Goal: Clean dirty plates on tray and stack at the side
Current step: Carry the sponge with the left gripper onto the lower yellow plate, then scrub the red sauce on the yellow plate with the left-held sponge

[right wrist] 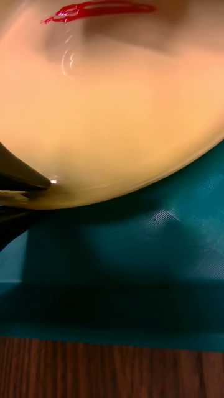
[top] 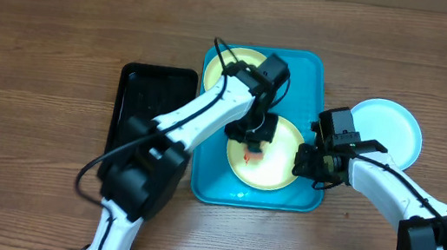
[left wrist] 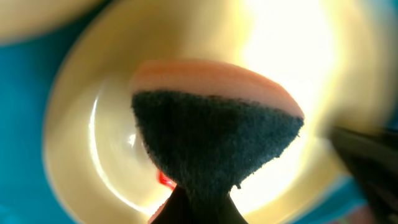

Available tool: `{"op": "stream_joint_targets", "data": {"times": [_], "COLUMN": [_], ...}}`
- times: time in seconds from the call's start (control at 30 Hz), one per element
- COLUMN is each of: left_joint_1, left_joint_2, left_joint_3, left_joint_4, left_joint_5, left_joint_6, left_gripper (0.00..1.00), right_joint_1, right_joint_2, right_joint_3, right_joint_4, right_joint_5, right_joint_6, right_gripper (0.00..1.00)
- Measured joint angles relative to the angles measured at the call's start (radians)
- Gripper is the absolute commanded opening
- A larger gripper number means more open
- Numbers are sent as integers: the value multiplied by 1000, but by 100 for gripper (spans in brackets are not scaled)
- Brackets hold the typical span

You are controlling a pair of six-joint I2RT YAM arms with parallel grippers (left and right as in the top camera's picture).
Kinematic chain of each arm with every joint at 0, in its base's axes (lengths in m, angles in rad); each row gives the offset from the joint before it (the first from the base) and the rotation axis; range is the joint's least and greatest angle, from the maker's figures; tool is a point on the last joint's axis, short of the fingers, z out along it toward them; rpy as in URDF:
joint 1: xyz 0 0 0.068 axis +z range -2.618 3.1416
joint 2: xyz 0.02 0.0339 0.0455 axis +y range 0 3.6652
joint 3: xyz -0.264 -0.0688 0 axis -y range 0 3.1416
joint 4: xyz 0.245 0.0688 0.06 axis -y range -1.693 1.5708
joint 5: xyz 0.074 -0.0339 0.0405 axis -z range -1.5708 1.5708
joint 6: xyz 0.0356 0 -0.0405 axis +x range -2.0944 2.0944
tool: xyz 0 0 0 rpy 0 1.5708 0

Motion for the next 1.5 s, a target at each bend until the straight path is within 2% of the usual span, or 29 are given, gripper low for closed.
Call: {"op": "stream_joint_targets", "data": {"times": [0.13,0.43,0.67,0.87,1.03,1.23,1.4,1.5], "left_joint_1": [6,11,4,-50,-60,3,60,68], "left_joint_2": [77,84,94,101,101,101,98,96], "left_joint_3": [-1,5,6,6,14,19,21,21], "left_joint_4": [-33,-61,117,128,-48,-145,-97,-9], "left_joint_5": [-4,-72,82,127,32,-85,-92,-40], "left_joint_6": [-24,-24,-16,-18,-83,-135,-138,-85], "left_gripper": [4,4,4,4,4,4,4,4], "right_joint_1": [0,0,0,0,0,0,1,1], "right_joint_2": [0,0,0,0,0,0,0,0], "right_joint_3": [0,0,0,0,0,0,0,0], "right_joint_4": [0,-5,-8,-8,-13,-18,-19,-21], "right_joint_5": [0,0,-2,-2,-2,-4,-10,-10], "right_joint_6": [0,0,0,0,0,0,0,0], "right_gripper": [11,10,11,11,11,11,11,11]}}
